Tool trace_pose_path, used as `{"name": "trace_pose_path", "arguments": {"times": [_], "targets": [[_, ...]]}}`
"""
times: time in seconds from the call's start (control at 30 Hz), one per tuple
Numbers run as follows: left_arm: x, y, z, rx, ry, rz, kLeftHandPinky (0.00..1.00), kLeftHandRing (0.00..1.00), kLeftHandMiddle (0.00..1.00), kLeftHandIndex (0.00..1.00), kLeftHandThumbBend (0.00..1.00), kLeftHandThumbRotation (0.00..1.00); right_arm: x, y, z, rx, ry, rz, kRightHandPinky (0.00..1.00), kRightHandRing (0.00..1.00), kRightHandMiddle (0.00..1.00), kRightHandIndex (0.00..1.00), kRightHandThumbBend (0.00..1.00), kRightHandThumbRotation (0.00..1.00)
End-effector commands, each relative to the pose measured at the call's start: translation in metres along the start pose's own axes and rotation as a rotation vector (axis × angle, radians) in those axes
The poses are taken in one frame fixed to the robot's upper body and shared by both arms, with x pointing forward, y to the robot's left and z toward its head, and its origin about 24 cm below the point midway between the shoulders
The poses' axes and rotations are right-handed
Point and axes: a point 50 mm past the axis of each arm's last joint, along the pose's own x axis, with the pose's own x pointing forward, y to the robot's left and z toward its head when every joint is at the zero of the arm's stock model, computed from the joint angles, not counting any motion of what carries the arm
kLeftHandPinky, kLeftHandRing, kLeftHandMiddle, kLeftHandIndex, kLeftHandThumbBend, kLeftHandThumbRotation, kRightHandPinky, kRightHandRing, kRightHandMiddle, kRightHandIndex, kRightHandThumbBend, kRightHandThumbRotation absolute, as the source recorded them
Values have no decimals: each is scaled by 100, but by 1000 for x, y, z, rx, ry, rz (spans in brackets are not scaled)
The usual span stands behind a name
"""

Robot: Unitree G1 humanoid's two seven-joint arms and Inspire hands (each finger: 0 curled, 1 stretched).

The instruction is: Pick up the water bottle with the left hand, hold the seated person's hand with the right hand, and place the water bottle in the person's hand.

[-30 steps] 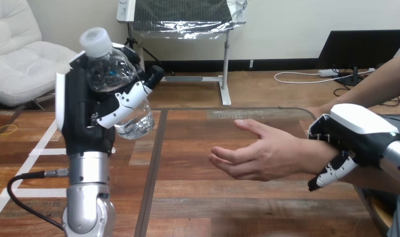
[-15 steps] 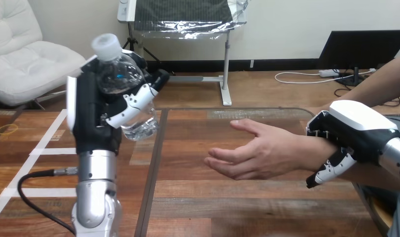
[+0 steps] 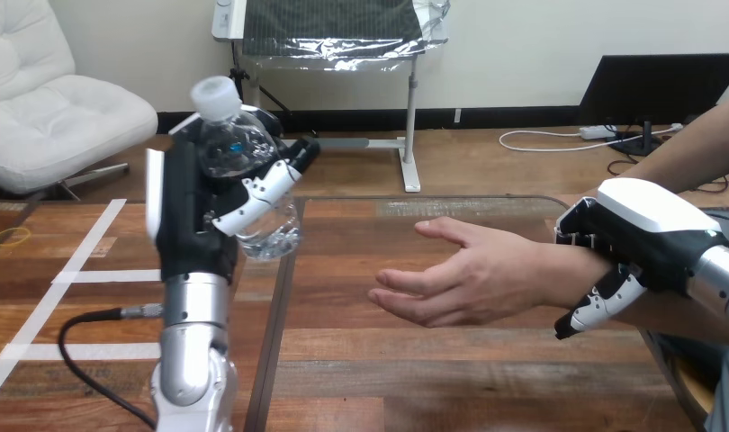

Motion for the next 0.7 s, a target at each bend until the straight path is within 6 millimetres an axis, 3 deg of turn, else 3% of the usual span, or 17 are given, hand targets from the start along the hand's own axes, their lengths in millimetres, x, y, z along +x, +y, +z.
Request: {"name": "trace_pose_path", "arguments": {"times": [0.0, 0.67], "targets": [[27, -14, 17, -21, -100, -31, 24, 30, 35, 39, 59, 0, 11, -18, 9, 47, -22, -83, 25, 28, 33, 35, 92, 9], [36, -29, 1, -73, -61, -67, 28, 33, 38, 41, 60, 0, 21, -21, 24, 62, -48, -87, 23, 27, 33, 34, 92, 9]]}}
